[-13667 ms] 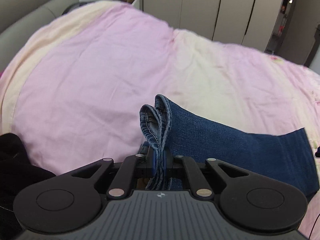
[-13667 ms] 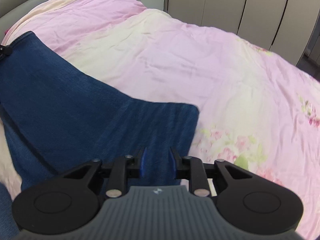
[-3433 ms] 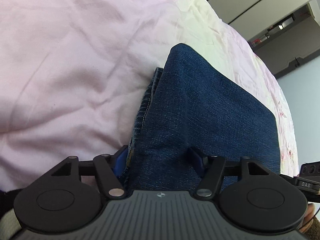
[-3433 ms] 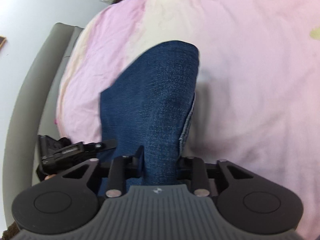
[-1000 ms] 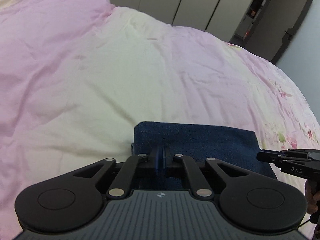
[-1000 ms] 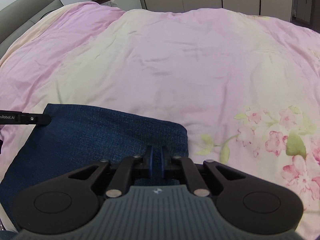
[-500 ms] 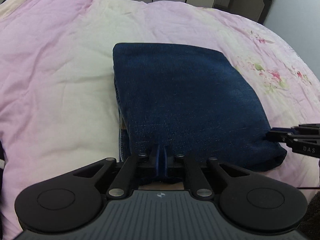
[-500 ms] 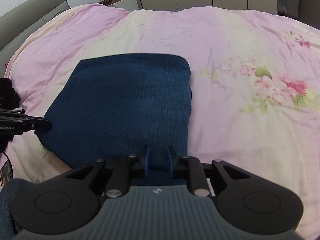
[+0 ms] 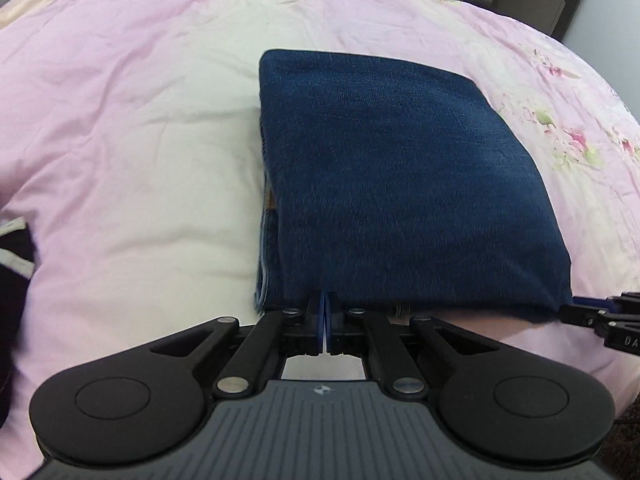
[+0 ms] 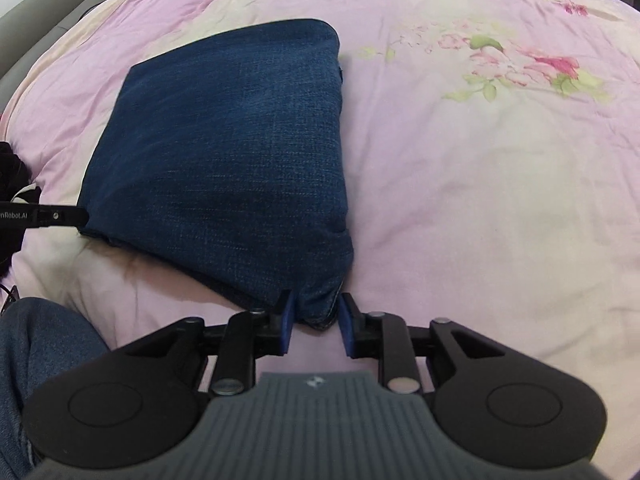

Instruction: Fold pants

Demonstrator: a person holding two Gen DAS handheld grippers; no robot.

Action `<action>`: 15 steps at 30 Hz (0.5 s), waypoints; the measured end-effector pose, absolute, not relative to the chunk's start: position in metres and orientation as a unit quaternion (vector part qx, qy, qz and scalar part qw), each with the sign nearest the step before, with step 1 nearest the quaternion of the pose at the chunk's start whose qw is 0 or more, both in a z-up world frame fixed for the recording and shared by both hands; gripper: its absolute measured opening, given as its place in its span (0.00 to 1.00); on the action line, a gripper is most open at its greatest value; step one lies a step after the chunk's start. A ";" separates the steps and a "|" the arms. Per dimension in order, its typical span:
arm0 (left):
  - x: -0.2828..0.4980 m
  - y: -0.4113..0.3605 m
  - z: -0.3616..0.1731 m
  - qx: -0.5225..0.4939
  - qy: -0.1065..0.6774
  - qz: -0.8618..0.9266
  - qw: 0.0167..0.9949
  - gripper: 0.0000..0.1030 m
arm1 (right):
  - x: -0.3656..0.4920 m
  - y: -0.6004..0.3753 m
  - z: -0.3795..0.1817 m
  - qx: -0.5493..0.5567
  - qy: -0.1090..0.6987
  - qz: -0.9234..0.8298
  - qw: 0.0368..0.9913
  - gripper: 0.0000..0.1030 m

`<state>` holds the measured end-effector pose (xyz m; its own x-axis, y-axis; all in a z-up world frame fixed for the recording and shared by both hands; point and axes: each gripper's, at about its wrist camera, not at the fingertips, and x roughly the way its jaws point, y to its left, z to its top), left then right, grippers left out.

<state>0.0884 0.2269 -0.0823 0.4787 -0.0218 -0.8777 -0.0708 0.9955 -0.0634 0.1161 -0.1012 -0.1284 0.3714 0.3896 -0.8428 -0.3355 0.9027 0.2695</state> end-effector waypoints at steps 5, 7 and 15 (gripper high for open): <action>0.055 0.218 -0.038 -0.053 0.459 0.027 0.886 0.08 | 0.105 -0.105 -0.094 0.021 0.482 0.232 0.845 0.22; 0.042 0.206 -0.015 -0.050 0.428 0.030 0.902 0.16 | 0.099 -0.106 -0.072 0.020 0.455 0.241 0.857 0.29; -0.010 0.140 0.058 -0.040 0.308 0.056 0.949 0.32 | 0.059 -0.099 0.024 -0.011 0.319 0.280 0.906 0.55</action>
